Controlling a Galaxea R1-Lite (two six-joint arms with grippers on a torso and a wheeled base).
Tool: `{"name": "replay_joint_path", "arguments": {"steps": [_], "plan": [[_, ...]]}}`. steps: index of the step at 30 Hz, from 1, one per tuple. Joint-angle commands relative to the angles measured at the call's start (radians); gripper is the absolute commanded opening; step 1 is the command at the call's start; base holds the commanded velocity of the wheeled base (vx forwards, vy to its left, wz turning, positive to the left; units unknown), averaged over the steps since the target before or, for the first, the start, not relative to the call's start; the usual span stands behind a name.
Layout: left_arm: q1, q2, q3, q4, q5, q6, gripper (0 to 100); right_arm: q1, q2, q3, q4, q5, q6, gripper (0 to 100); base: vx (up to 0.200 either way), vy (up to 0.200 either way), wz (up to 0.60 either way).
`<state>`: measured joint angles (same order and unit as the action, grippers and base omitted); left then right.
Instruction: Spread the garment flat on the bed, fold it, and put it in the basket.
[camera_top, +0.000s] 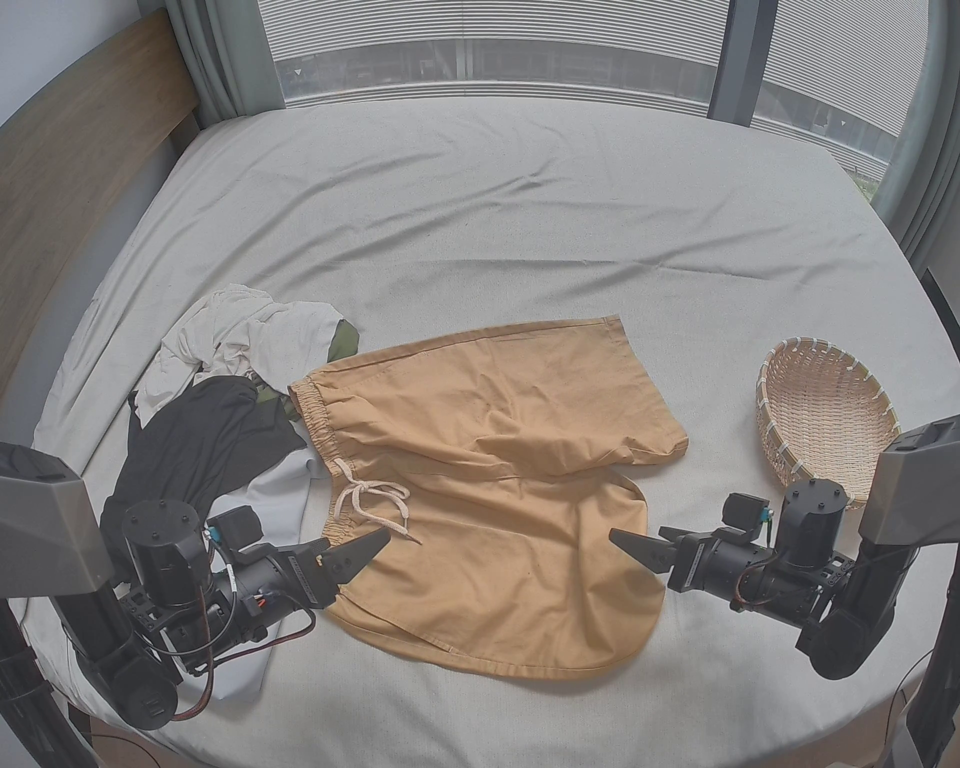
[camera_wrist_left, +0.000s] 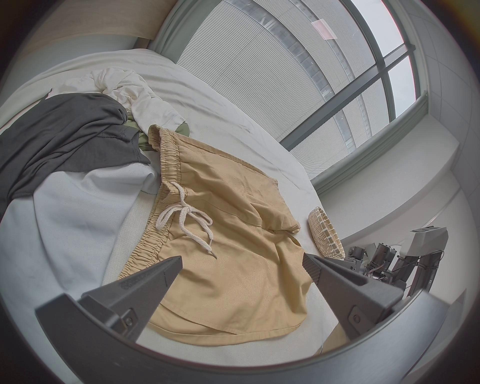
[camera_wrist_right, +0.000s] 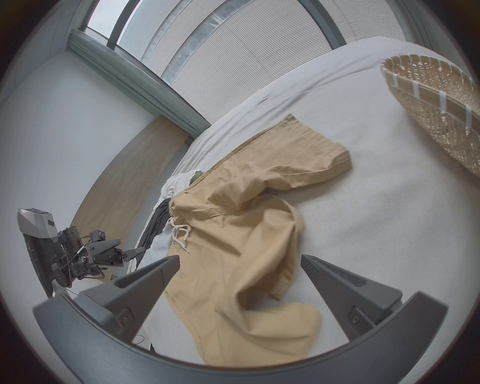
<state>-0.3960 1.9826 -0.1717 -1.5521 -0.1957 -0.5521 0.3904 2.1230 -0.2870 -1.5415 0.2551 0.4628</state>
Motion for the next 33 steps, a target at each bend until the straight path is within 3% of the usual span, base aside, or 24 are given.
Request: {"name": "replay_joint_path", "arguments": {"steps": [1,9,15,25,26,33], "plan": [[0.000,0.001,0.001,0.000,0.001,0.000,100,-0.027,0.002,0.025,0.000,0.004,-0.013,100,0.000,0.000,0.00],[0.002,-0.001,0.003,0.000,-0.001,0.000,100,-0.035,0.028,0.077,-0.002,0.018,-0.073,100,0.000,0.000,0.00],[0.002,-0.002,0.006,0.000,0.001,-0.002,100,-0.038,0.026,0.150,-0.002,0.102,-0.156,100,0.000,0.000,0.00],[0.003,-0.007,0.011,0.000,-0.001,-0.002,100,-0.036,0.126,0.098,-0.003,0.104,-0.181,100,0.000,0.000,0.00],[0.003,-0.007,0.011,0.000,-0.001,-0.002,100,-0.036,0.135,0.089,-0.003,0.104,-0.182,0,0.000,0.000,0.00],[0.002,-0.008,0.012,0.000,-0.001,-0.002,100,-0.013,0.124,0.112,-0.002,0.101,-0.182,0,0.000,0.000,0.00]]}}
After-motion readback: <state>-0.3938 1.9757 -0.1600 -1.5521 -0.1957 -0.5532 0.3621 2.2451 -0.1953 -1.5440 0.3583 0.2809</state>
